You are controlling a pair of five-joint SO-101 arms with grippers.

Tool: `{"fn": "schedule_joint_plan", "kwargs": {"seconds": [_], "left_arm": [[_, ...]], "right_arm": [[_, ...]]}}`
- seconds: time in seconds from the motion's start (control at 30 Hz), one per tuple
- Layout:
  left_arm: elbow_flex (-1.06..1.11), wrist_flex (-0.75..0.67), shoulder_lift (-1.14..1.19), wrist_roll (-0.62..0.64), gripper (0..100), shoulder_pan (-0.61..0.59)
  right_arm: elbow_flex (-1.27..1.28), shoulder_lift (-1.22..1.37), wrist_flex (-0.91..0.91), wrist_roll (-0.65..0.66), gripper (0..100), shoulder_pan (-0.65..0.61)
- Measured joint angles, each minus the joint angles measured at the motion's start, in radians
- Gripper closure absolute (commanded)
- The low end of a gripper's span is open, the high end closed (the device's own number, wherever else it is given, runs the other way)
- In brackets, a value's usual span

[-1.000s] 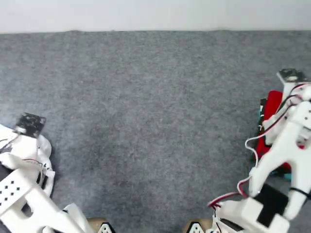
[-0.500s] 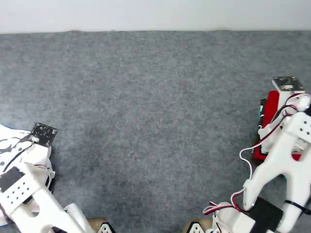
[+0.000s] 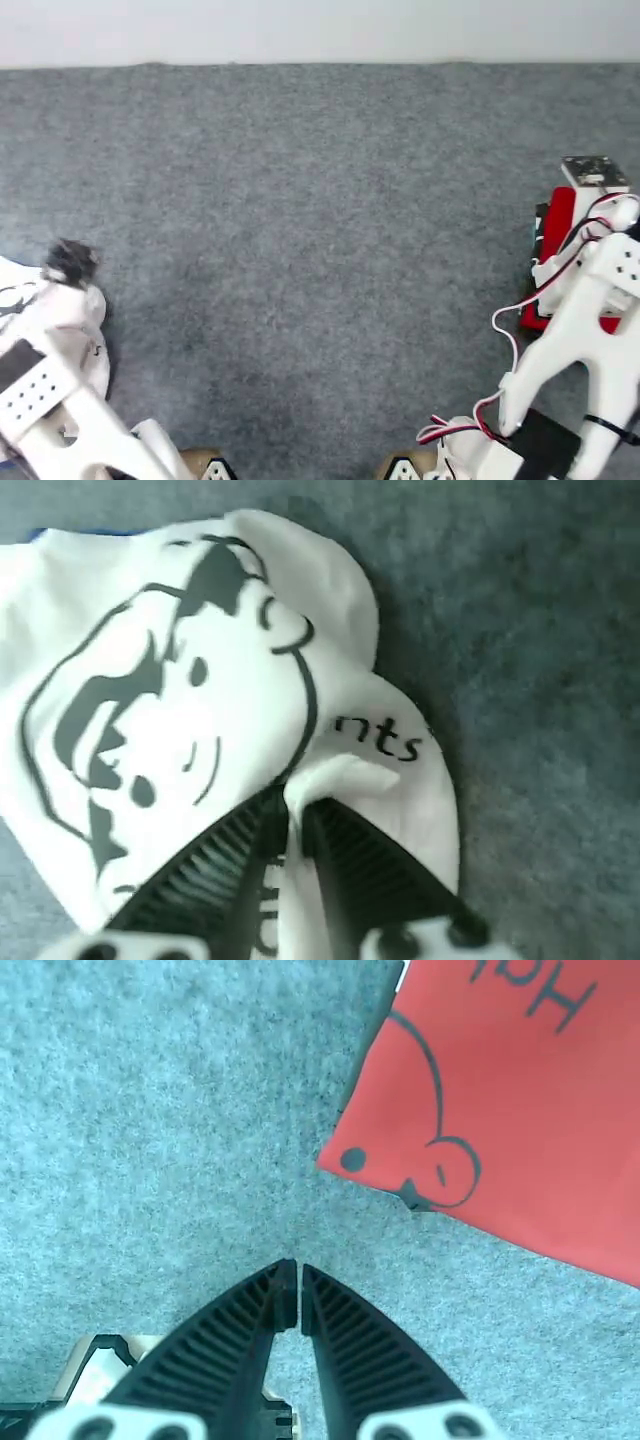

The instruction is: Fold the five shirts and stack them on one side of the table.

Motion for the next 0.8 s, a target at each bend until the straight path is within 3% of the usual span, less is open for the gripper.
{"fn": "schedule_joint_plan", "kwargs": {"seconds": [0.17,0.33,0.6,0.8], "left_arm": [[-0.336,0.133,0.0,0.183,99,0.135],[-0.601,0.157,0.0,0.379,99,0.334],[-0.669,0.11,0.011,0.571,99,0.73],[-0.764,0.068,0.196,0.678,99,0.999]], "right_arm": [[0.0,0.0,0.0,0.0,99.0,0.0],[0.0,0.0,0.0,0.0,99.0,0.0],[0.0,0.0,0.0,0.0,99.0,0.0],[0.0,0.0,0.0,0.0,99.0,0.0]]}}
